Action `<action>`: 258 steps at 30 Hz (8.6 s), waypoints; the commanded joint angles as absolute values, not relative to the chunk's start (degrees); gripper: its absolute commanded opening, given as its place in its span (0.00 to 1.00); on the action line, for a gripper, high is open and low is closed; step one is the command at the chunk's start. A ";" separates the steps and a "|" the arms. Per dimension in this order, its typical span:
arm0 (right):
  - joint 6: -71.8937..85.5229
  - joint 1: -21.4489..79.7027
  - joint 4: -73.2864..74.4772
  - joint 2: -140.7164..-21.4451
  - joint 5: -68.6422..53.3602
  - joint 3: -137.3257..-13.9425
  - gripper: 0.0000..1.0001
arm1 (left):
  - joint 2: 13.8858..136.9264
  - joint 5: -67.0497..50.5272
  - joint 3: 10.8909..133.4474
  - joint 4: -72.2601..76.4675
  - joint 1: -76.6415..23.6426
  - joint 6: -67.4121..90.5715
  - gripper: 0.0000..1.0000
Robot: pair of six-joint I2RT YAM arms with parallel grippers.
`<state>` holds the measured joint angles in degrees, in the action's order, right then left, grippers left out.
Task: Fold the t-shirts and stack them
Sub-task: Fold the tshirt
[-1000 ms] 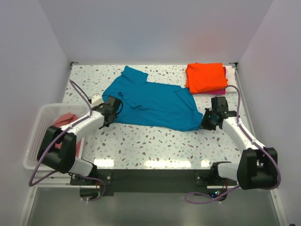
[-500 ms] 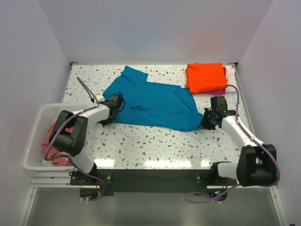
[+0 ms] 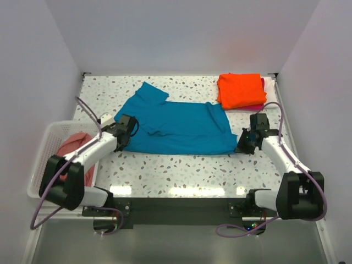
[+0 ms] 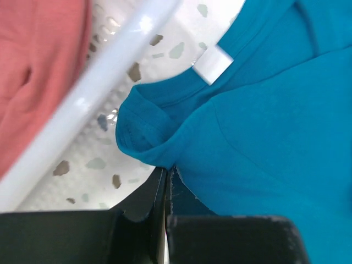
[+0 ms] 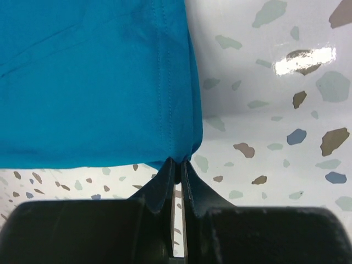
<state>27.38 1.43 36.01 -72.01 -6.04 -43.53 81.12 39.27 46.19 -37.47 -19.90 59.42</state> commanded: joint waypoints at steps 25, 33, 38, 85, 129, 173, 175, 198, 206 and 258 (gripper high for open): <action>33.75 1.14 50.71 -51.59 -6.24 -43.58 0.85 | 49.04 24.52 44.01 -50.02 -20.21 58.20 0.62; 26.55 1.23 36.48 -68.67 -6.77 -59.73 0.99 | 59.84 23.03 57.72 -37.19 -20.04 48.18 0.67; 23.30 1.23 33.24 -85.67 -1.23 -67.93 0.89 | 73.08 22.51 64.68 -30.51 -17.76 41.67 0.69; 15.30 1.50 33.31 -144.84 1.15 -129.28 0.33 | 106.52 14.06 82.09 -23.82 -9.40 33.93 0.65; 18.54 7.29 25.76 -116.46 5.01 -94.31 0.39 | 129.98 14.24 105.64 -16.26 -7.56 15.83 0.67; 18.98 6.59 28.04 -118.56 10.02 -87.89 0.43 | 133.69 3.52 106.26 -13.19 -7.65 18.72 0.00; 18.90 6.59 28.56 -119.53 10.19 -88.76 0.43 | 133.07 3.34 105.39 -12.40 -7.65 19.07 0.00; 22.41 4.58 26.28 -124.36 5.02 -94.65 0.00 | 130.08 1.67 108.62 -3.96 -7.56 22.15 0.00; 26.10 1.41 21.72 -124.98 -1.57 -94.22 0.00 | 135.00 1.14 119.25 -4.75 -7.47 22.76 0.00; 29.62 0.35 10.28 -101.61 2.55 -69.26 0.00 | 97.04 8.79 75.59 2.11 -5.01 33.31 0.00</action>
